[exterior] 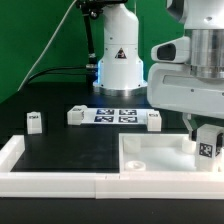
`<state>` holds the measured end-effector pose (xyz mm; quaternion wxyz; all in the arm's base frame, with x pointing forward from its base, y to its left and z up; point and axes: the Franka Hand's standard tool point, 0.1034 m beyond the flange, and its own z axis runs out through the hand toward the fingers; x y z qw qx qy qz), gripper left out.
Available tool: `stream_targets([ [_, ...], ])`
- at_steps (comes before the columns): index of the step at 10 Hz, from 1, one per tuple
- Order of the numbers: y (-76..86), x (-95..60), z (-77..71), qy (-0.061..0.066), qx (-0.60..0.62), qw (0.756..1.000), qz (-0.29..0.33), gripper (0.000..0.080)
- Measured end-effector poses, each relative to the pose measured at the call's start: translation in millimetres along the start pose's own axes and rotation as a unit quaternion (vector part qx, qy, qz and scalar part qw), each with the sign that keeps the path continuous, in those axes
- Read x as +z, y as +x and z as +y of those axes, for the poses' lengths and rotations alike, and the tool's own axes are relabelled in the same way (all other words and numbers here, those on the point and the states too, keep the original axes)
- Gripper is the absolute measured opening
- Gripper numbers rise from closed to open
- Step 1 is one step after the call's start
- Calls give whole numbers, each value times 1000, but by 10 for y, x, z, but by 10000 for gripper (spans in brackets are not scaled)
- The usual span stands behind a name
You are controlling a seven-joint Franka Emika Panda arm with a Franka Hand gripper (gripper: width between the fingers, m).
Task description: Assemble one leg
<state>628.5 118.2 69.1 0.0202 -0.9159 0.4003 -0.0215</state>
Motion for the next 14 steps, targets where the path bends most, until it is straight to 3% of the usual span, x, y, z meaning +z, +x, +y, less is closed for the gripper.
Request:
stream_targets([
  [3,-17,-2,4,-3,176,984,-2,291],
  [5,-13,2,14,2,314,949,-6,291],
  [7,-25,3,20,6,446,895,-4,291],
  [9,-27,1,15,13,512,859,-4,291],
  [14,-11,-1,36,14,536,844,-4,294],
])
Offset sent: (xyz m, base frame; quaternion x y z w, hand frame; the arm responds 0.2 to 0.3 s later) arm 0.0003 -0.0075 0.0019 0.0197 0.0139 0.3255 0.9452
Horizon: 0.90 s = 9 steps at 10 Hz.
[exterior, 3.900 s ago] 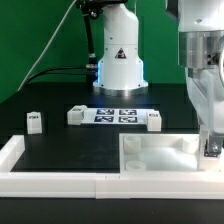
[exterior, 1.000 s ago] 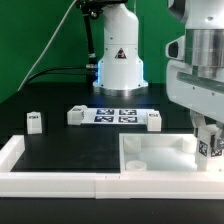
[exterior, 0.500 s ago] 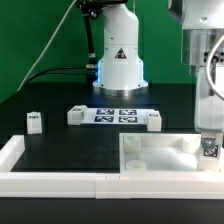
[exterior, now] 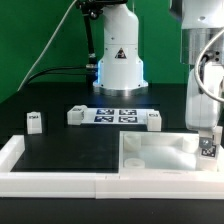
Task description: Assemble one leg
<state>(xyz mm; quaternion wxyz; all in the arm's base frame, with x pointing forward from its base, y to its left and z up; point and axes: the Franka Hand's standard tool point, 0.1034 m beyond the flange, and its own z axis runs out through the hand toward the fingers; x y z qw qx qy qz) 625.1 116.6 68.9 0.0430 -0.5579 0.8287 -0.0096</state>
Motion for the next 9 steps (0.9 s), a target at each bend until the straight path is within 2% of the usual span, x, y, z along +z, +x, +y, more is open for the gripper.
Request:
stream_targets([
  [1,-1,2,3,0,-9,1000,0,294],
  [3,-2,6,6,-1,-21,1000,0,555],
  [4,-2,6,6,-1,-23,1000,0,555],
  [5,-2,7,6,-1,-23,1000,0,633],
  [9,-1,9,6,-1,-23,1000,0,649],
])
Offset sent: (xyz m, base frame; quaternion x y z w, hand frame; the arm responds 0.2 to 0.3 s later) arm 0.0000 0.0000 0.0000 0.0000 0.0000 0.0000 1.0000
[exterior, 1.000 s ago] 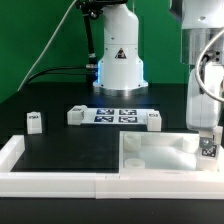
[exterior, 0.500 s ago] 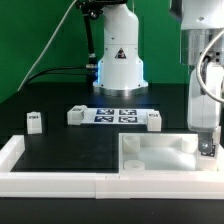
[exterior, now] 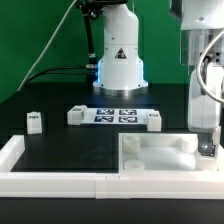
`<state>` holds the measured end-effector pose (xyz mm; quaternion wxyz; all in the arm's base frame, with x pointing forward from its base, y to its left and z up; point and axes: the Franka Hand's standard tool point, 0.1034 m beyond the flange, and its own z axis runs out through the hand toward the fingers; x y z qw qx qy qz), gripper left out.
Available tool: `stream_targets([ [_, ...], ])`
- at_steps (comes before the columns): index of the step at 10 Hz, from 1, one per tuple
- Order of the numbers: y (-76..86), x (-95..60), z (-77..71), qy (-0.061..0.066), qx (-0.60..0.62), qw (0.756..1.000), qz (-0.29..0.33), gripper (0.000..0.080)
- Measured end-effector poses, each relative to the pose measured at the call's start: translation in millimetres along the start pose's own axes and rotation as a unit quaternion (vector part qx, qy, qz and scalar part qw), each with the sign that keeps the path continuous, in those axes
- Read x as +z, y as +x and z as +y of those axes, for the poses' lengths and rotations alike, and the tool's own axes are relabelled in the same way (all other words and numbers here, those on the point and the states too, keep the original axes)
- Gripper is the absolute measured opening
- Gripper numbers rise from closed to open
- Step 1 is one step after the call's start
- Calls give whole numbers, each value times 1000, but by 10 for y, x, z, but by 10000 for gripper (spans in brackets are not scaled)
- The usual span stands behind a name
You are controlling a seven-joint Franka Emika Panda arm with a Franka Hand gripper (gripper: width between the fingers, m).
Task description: Assemble one leg
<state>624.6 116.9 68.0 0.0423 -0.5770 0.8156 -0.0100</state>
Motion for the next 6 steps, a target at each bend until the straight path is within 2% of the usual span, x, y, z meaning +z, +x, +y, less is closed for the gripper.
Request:
stream_targets([
  [6,1,1,0,0,0,1000,0,648],
])
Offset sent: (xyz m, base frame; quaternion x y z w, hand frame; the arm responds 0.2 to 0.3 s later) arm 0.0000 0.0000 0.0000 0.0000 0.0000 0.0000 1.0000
